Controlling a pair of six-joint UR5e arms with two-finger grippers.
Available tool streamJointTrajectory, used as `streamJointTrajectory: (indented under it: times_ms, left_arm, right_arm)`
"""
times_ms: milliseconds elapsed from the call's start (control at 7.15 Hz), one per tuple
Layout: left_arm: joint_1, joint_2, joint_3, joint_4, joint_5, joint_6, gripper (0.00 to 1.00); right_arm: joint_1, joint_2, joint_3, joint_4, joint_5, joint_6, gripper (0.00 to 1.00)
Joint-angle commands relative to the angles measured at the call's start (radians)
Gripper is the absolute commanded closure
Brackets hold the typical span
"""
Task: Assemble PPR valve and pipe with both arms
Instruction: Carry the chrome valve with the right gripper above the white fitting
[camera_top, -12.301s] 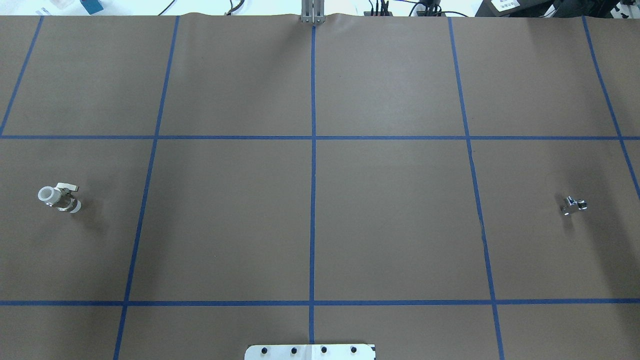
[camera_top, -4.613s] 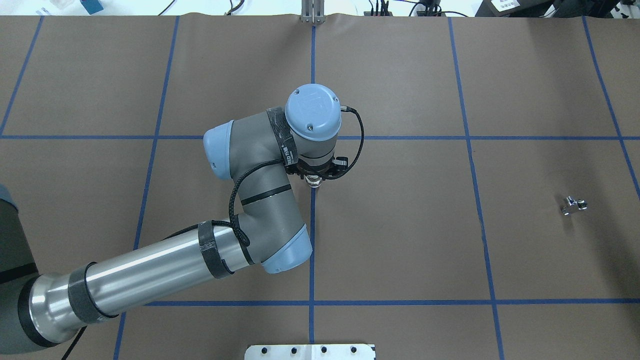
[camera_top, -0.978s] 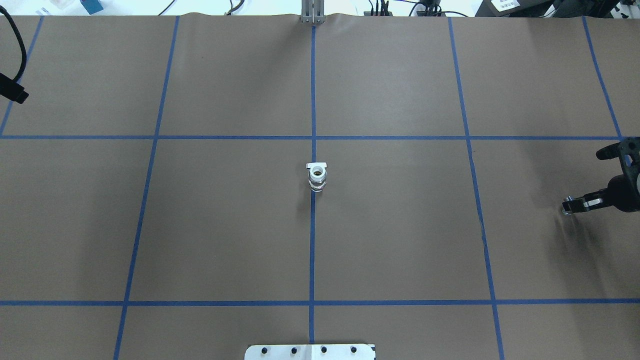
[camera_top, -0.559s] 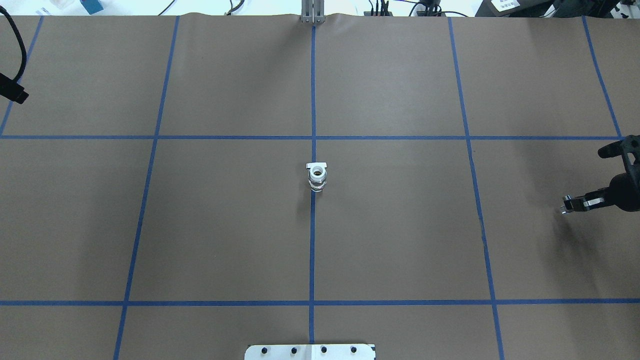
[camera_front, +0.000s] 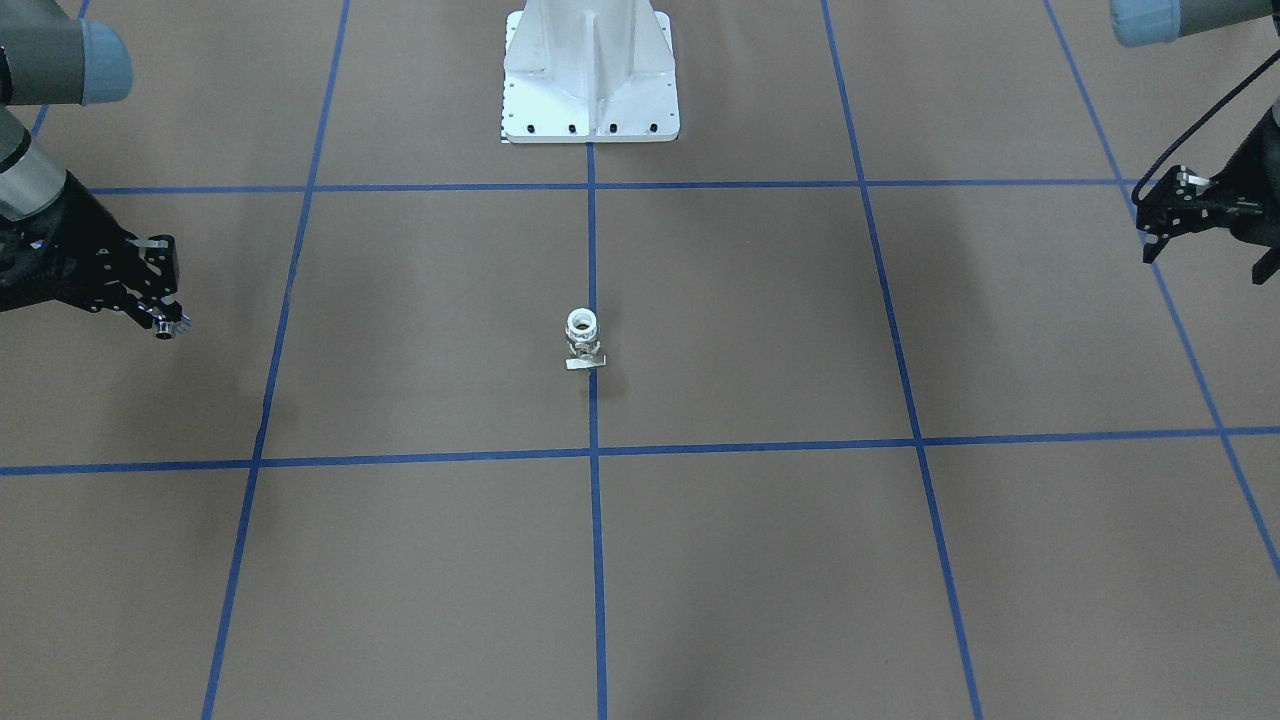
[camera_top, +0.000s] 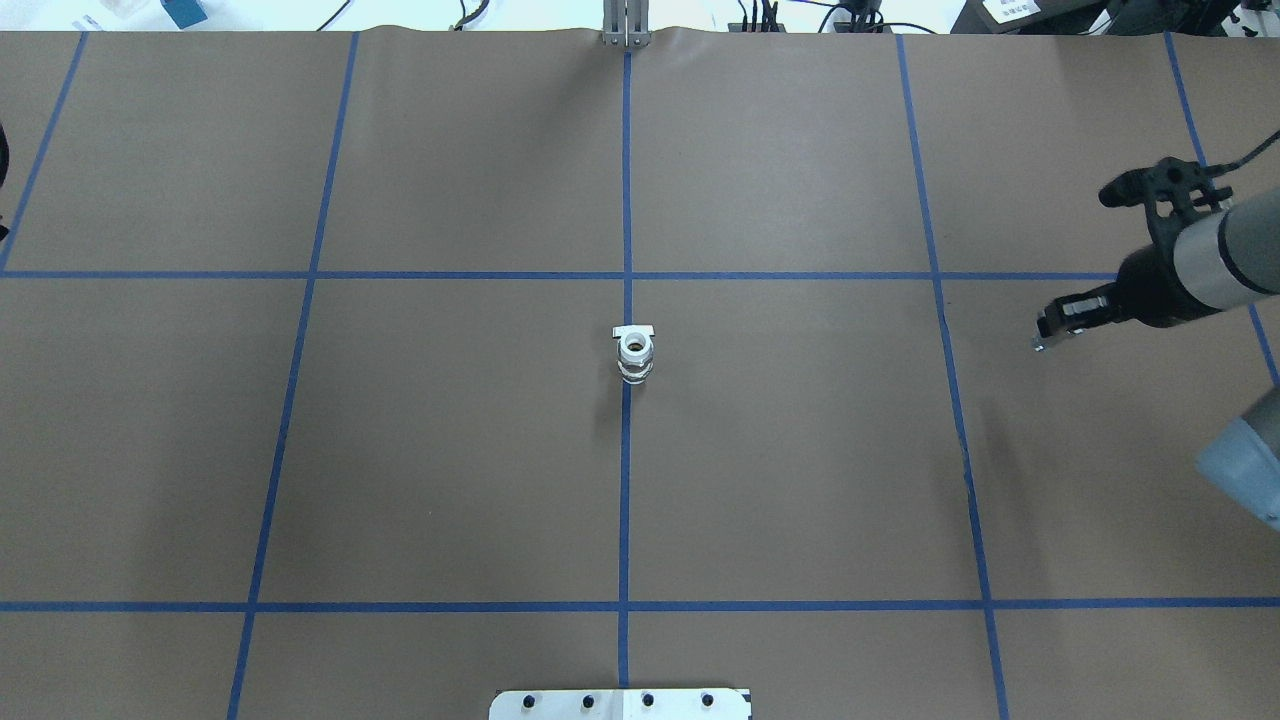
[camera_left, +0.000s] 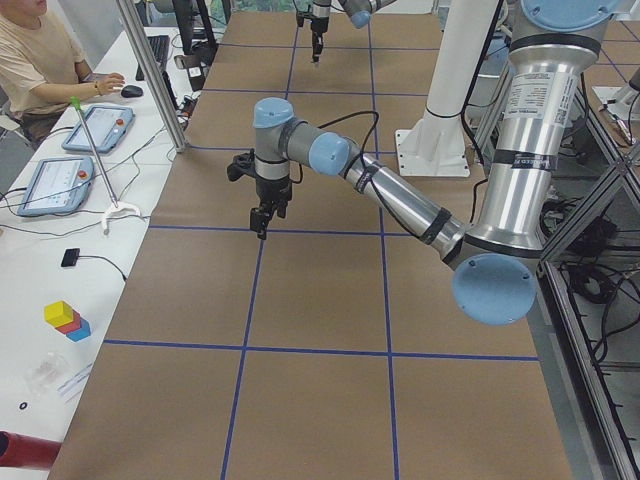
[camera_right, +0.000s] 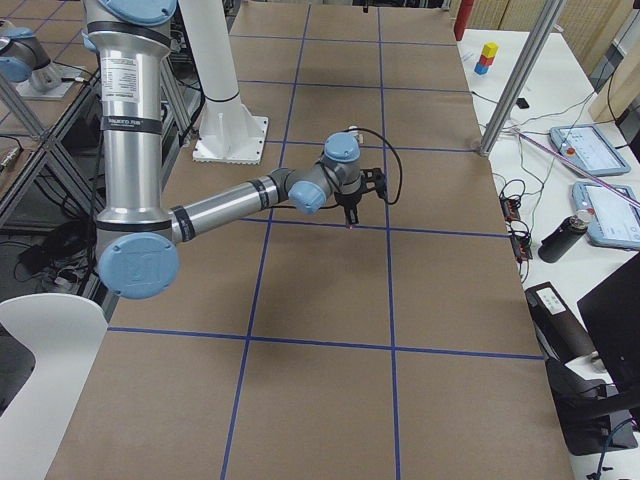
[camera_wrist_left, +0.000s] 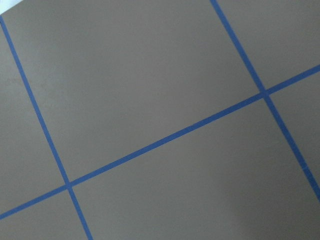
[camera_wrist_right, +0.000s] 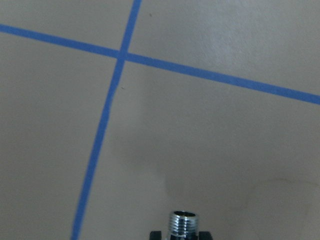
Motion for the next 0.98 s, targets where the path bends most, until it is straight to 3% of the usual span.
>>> streamJointTrajectory:
  times_ms: [0,280,559,839]
  left_arm:
    - [-0.157,0.015,0.083,-0.005,-0.121,0.005,0.00]
    - [-0.290,0.048,0.156,-0.008,-0.194,0.164,0.00]
    - [-0.289,0.053,0.159,-0.006,-0.195,0.166,0.00]
    - [-0.289,0.067,0.161,-0.009,-0.195,0.166,0.00]
  right_arm:
    - [-0.007,0.243,0.007,-0.193,0.016,0.142,1.00]
    - [-0.057,0.420,0.009,-0.317,0.017,0.285,1.00]
    - [-0.123,0.555,0.006,-0.405,-0.011,0.408,1.00]
    - [-0.224,0.673,-0.012,-0.520,-0.133,0.515,1.00]
